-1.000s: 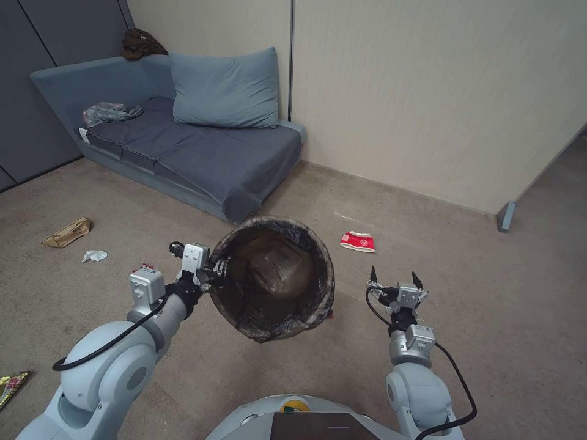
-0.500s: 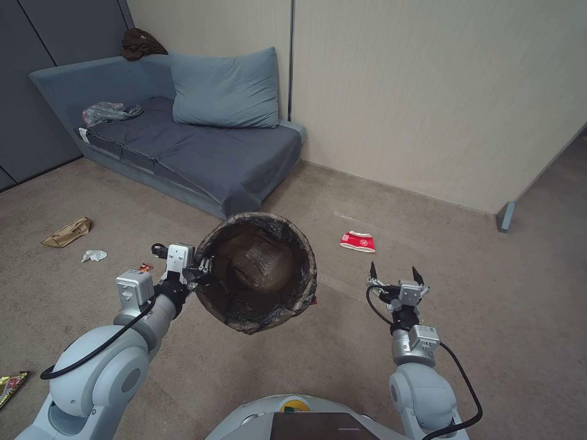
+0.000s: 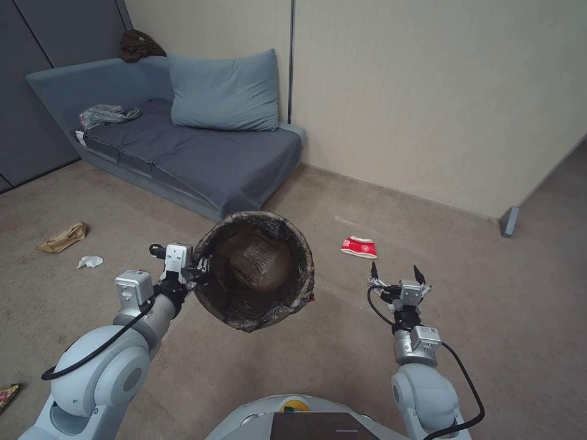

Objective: Pick up the trash bin, then pick up the garbage from the floor and place it into the trash bin.

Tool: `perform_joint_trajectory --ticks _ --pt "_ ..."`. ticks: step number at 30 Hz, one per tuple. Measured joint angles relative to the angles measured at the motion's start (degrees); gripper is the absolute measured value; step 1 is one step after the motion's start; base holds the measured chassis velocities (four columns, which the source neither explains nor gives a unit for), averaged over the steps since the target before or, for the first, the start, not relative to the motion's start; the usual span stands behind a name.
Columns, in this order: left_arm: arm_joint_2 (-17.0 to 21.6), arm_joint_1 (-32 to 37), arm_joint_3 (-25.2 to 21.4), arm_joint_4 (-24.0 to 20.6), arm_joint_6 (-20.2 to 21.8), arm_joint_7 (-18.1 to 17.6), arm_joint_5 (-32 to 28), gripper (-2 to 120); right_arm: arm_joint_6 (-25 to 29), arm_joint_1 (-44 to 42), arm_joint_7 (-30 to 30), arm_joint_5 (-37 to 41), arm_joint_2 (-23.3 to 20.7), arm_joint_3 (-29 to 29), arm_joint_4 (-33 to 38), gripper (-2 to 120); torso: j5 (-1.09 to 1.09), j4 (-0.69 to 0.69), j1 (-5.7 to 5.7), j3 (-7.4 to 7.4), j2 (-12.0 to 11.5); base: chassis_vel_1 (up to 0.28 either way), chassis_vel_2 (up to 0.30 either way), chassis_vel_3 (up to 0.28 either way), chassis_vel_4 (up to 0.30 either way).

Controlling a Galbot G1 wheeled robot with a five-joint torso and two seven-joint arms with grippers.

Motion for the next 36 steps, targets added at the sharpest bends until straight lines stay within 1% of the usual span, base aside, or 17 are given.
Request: perform_joint_trajectory --ticks 10,22,26,29,31,33,34,35,36 --pt "-0.1 0.0 0.1 0.1 0.0 0.1 0.4 0 0.0 0.0 -0.1 0.1 0.1 0.0 0.0 100 0.01 0.00 0.00 0.00 0.0 -0.216 0.223 0.225 -0.238" --pt "-0.2 0.1 0.1 0.1 0.0 0.4 1.2 0 0.1 0.0 -0.1 0.1 0.0 0.2 -0.3 100 0.01 -0.01 0.00 0.01 0.0 -0.195 0.189 0.194 -0.183" --pt "-0.2 0.1 0.1 0.1 0.0 0.5 1.4 0 0.2 0.1 -0.1 0.1 0.0 0.2 -0.5 100 0.01 0.01 0.00 0.01 0.0 -0.059 0.069 0.032 -0.051" --pt "-0.3 0.0 0.1 0.1 0.0 0.5 1.7 0 0.6 0.3 0.0 0.0 0.0 0.2 -0.9 100 0.01 0.00 0.00 0.01 0.0 0.000 0.000 0.000 0.000" --pt "-0.3 0.0 0.1 0.2 0.0 0.5 1.8 0 2.3 1.4 0.5 -2.1 -0.2 0.7 -1.4 100 0.00 0.00 0.01 0.02 0.0 0.000 0.000 0.000 0.000" --pt "-0.2 0.0 0.1 0.2 0.0 0.5 1.8 0 2.2 1.7 0.5 -2.0 -0.8 0.8 -0.9 100 0.02 0.00 0.01 0.02 0.0 0.000 0.000 0.000 0.000" --pt "-0.1 -0.1 0.1 0.2 0.0 0.6 1.8 0 -2.6 2.8 1.4 0.7 -3.0 0.8 1.1 100 0.00 0.00 0.00 0.00 0.0 0.000 0.000 0.000 0.000" --pt "-0.1 -0.2 0.1 0.2 0.0 0.6 1.9 0 -8.9 3.8 3.0 3.7 -4.8 0.4 2.7 100 0.01 -0.01 0.00 0.00 0.0 0.000 0.000 0.000 0.000" --pt "-0.1 -0.2 0.1 0.2 0.0 0.6 1.9 0 -8.9 3.8 3.0 3.7 -4.8 0.4 2.7 100 0.01 -0.01 0.00 0.00 0.0 0.000 0.000 0.000 0.000"
